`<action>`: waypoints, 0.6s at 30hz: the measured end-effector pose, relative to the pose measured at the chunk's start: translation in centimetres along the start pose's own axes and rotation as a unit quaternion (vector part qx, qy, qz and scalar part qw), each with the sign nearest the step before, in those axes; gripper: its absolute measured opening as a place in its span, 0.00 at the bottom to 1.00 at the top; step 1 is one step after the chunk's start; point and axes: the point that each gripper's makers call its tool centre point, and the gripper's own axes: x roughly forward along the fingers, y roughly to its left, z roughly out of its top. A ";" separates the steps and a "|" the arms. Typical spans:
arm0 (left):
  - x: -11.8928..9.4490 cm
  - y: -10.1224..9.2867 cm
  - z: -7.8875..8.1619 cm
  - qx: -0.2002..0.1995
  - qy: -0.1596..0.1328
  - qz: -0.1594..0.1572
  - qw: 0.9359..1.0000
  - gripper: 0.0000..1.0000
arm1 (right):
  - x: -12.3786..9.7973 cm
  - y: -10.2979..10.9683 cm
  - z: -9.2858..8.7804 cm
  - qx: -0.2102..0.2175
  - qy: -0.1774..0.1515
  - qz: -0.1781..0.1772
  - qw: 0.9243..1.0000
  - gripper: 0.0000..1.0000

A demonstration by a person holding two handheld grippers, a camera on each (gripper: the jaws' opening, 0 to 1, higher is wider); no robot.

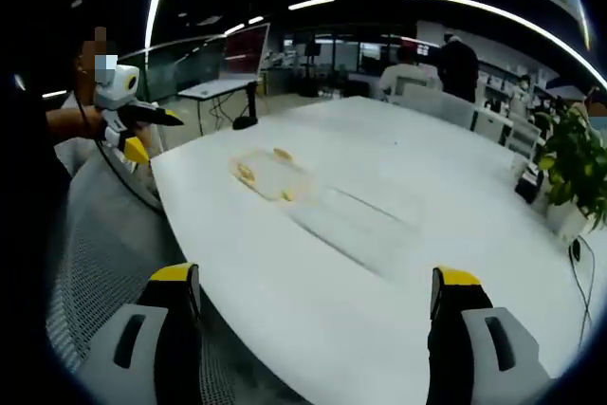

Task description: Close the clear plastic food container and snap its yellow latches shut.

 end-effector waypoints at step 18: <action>-0.2 0.3 0.0 0.000 -0.003 0.003 1.000 0.99 | 0.0 0.0 0.2 -0.005 -0.002 0.003 1.000 0.99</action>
